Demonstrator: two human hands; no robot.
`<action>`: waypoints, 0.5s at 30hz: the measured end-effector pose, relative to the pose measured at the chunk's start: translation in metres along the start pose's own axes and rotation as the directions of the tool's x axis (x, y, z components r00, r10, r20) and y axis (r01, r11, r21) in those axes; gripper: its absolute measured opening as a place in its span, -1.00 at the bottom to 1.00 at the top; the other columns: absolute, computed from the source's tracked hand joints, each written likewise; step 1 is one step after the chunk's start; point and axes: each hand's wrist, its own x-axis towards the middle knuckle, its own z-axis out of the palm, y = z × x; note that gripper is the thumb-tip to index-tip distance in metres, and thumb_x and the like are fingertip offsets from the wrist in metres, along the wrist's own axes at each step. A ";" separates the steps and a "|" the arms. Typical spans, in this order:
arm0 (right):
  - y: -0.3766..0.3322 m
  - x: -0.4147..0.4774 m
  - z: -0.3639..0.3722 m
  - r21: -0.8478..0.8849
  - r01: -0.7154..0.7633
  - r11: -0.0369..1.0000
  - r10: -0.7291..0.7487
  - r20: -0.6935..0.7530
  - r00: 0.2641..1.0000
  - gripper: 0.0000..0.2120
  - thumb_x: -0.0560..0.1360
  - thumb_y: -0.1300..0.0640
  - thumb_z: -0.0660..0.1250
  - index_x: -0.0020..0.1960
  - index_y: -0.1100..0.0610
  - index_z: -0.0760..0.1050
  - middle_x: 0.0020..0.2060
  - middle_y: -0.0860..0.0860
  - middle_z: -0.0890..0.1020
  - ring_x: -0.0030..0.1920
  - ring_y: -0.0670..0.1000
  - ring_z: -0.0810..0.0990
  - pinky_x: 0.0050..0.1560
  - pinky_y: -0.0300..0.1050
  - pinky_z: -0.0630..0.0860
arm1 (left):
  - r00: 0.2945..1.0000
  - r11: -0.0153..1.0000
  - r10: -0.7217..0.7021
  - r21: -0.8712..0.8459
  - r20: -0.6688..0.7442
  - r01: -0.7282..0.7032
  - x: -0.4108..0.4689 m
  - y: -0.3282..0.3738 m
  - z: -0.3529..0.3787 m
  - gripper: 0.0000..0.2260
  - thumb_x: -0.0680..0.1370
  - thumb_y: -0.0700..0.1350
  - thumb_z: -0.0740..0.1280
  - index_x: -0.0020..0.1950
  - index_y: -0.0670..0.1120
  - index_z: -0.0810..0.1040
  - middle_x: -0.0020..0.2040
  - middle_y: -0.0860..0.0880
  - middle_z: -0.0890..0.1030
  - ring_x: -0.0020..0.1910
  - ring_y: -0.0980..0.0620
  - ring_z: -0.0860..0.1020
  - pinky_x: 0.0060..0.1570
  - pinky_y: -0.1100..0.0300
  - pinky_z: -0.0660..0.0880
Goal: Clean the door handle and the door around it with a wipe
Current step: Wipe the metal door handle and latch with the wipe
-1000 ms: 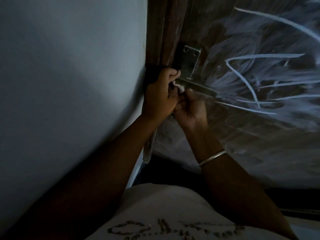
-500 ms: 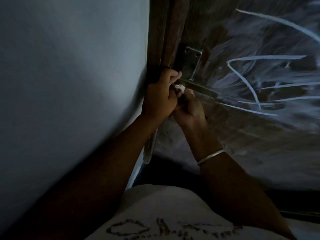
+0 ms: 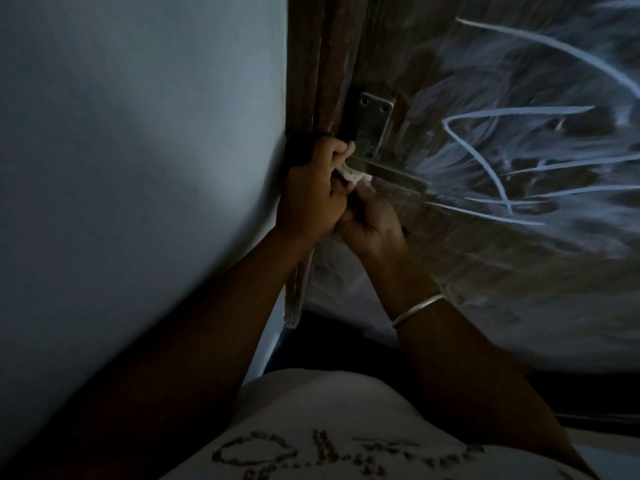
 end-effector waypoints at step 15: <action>-0.017 -0.015 -0.013 -0.037 0.096 0.995 -0.097 -0.038 0.995 -0.77 0.61 0.26 0.08 -0.03 0.28 0.51 -0.18 0.22 0.67 -0.20 0.08 0.66 -0.36 -0.27 0.58 | 0.998 0.989 0.057 0.138 0.023 -0.060 -0.009 -0.003 0.006 -0.56 0.41 -0.29 0.24 0.30 -0.16 0.35 0.29 -0.13 0.51 0.23 -0.13 0.49 0.12 0.12 0.42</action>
